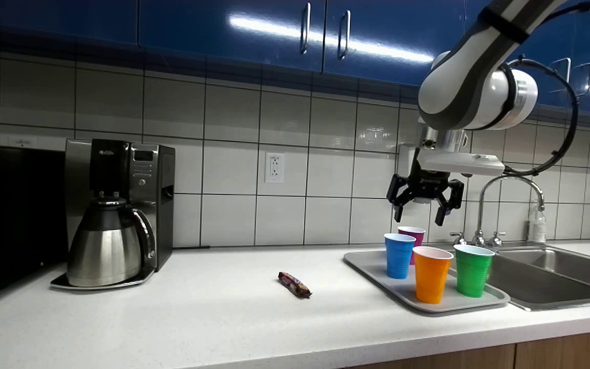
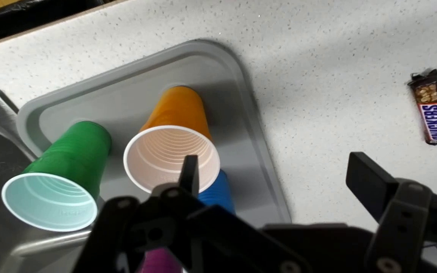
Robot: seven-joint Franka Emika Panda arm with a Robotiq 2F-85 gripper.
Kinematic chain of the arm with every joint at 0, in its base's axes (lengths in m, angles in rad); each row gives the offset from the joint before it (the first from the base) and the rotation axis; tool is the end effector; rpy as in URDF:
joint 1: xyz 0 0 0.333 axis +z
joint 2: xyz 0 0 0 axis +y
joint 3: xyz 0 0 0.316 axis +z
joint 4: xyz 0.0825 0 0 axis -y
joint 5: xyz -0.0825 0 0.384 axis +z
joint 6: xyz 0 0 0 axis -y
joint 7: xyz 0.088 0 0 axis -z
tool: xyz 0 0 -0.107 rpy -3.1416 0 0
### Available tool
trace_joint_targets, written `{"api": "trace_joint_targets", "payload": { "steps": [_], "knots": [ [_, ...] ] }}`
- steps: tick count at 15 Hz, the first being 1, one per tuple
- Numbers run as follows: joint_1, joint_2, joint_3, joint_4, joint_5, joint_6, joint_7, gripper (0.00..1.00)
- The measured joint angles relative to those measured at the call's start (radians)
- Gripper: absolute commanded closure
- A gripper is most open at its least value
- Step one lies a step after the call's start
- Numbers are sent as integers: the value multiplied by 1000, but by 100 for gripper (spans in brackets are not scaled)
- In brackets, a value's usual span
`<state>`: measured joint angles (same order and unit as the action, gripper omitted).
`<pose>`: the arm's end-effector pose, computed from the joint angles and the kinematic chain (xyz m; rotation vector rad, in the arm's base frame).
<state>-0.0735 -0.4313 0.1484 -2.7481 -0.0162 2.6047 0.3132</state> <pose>0.3949 0.0273 0.3751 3.0704 -0.3549 0.4539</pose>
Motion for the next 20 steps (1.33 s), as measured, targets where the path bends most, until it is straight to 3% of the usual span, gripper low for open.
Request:
{"api": "trace_joint_targets", "payload": {
  "steps": [7, 20],
  "knots": [
    [-50, 130, -10, 54, -44, 79, 2, 0],
    [-28, 406, -84, 212, -75, 109, 2, 0]
  ]
}}
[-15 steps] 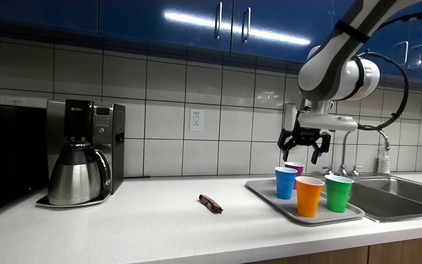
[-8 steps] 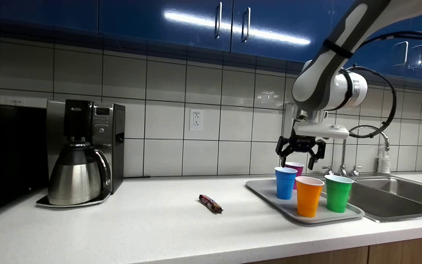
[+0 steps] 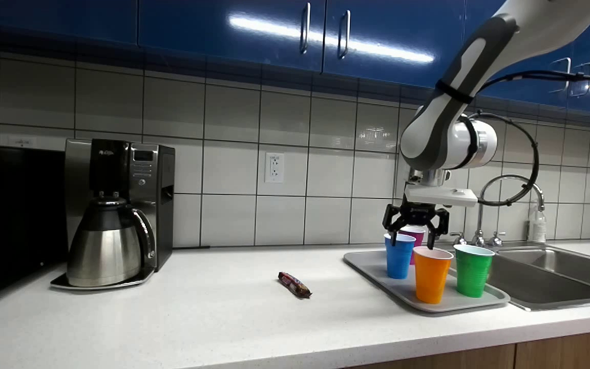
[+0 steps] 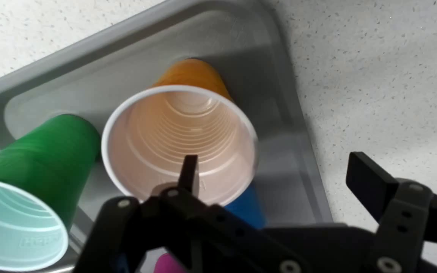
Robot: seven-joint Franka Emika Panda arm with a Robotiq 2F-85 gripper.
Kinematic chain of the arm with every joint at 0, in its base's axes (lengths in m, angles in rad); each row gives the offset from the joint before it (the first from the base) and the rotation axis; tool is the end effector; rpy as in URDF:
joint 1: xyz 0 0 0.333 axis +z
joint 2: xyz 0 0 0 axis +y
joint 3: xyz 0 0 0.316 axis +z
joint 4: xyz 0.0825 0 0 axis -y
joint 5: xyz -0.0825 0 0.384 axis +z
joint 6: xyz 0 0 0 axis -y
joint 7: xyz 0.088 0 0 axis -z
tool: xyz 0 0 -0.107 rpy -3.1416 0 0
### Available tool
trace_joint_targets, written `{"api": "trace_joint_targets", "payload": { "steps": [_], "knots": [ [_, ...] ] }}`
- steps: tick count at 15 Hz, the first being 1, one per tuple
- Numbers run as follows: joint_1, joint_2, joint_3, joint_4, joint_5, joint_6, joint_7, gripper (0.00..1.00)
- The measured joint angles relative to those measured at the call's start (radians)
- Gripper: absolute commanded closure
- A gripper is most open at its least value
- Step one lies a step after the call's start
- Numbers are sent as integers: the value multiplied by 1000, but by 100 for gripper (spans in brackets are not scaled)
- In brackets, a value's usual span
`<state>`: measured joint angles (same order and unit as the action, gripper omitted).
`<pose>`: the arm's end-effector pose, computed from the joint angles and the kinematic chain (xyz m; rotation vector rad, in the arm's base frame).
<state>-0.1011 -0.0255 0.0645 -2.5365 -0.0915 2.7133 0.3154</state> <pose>0.4748 -0.0142 0.3022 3.0768 -0.4218 0.3221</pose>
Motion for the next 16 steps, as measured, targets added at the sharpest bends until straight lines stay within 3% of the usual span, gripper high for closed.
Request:
{"api": "trace_joint_targets", "payload": {
  "steps": [9, 10, 11, 16],
  "knots": [
    [53, 86, -53, 46, -1, 0, 0, 0],
    [57, 90, -57, 48, -1, 0, 0, 25],
    [62, 93, -61, 49, -1, 0, 0, 28],
    [78, 100, -73, 56, -4, 0, 0, 67]
  ]
}}
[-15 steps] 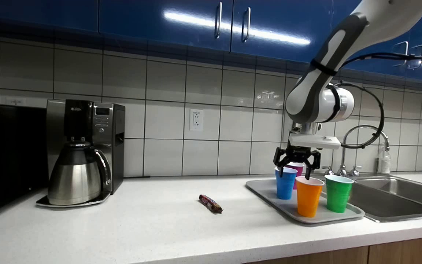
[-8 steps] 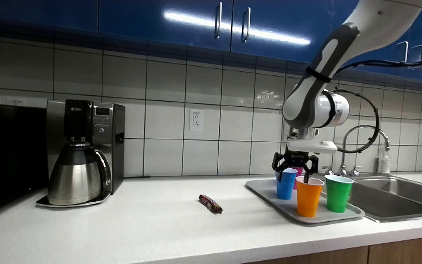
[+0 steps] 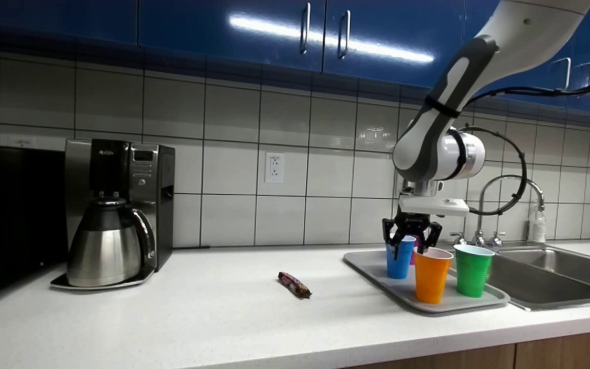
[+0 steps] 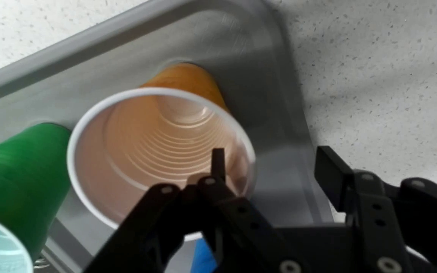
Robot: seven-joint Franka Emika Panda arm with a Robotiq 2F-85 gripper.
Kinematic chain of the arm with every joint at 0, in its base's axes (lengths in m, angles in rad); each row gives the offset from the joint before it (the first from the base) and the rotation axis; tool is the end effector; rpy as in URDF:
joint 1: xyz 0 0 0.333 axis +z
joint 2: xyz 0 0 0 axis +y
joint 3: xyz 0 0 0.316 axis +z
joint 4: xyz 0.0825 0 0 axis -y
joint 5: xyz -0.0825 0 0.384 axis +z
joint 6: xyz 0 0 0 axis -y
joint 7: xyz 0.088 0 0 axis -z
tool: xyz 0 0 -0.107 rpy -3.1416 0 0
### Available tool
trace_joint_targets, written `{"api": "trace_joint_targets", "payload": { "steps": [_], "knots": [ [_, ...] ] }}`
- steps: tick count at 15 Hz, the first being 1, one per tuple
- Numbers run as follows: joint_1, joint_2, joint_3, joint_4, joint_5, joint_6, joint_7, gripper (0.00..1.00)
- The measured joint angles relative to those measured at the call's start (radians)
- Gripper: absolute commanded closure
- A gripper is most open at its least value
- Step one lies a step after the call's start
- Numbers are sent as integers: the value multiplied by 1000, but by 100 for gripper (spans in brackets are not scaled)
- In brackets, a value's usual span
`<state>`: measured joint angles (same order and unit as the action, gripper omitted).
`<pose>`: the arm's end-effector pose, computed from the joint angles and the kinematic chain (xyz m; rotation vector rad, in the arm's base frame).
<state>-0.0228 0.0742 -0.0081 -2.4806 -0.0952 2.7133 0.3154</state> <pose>0.4905 -0.0118 0.2761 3.0805 -0.4070 0.2544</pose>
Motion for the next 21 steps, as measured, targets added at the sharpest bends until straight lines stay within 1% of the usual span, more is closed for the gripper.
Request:
{"api": "trace_joint_targets", "payload": {
  "steps": [4, 5, 7, 8, 16, 21],
  "knots": [
    [8, 0, -4, 3, -8, 0, 0, 97],
    [9, 0, -5, 3, -12, 0, 0, 100],
    [10, 0, -5, 4, -19, 0, 0, 100],
    [10, -3, -7, 6, -26, 0, 0, 98],
    [12, -28, -18, 6, -53, 0, 24, 99],
    [30, -80, -13, 0, -53, -1, 46, 99]
  ]
}}
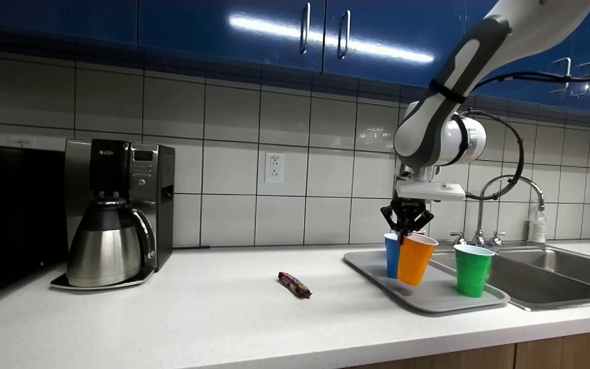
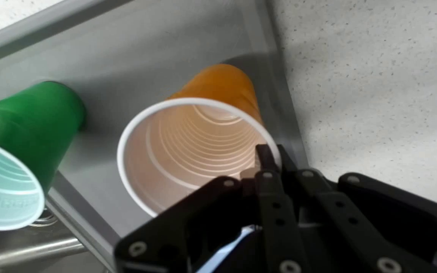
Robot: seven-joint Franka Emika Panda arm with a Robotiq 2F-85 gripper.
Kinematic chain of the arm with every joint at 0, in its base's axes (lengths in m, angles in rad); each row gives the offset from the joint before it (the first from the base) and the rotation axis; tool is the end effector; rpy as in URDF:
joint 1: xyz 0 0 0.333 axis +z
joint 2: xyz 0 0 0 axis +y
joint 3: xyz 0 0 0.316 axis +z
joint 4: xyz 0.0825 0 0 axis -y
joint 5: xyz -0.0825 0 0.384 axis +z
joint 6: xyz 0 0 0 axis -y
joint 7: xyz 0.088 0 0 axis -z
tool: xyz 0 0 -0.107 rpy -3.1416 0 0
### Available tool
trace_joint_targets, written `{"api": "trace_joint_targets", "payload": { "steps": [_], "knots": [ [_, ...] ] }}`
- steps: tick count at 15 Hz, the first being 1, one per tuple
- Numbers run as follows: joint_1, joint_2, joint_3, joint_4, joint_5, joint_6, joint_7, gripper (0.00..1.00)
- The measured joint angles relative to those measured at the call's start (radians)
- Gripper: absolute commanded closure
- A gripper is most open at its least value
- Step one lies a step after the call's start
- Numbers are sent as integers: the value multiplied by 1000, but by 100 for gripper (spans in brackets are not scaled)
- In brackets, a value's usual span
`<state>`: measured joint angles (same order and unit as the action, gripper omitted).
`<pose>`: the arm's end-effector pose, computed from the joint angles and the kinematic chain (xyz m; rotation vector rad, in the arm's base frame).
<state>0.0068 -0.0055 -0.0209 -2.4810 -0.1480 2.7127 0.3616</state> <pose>0.4933 -0.0017 0.3149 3.0594 -0.3819 0.3818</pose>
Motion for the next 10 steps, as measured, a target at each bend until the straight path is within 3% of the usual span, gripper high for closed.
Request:
{"api": "trace_joint_targets", "payload": {
  "steps": [10],
  "knots": [
    [35, -75, 95, -25, 0, -2, 67, 99]
  ]
}}
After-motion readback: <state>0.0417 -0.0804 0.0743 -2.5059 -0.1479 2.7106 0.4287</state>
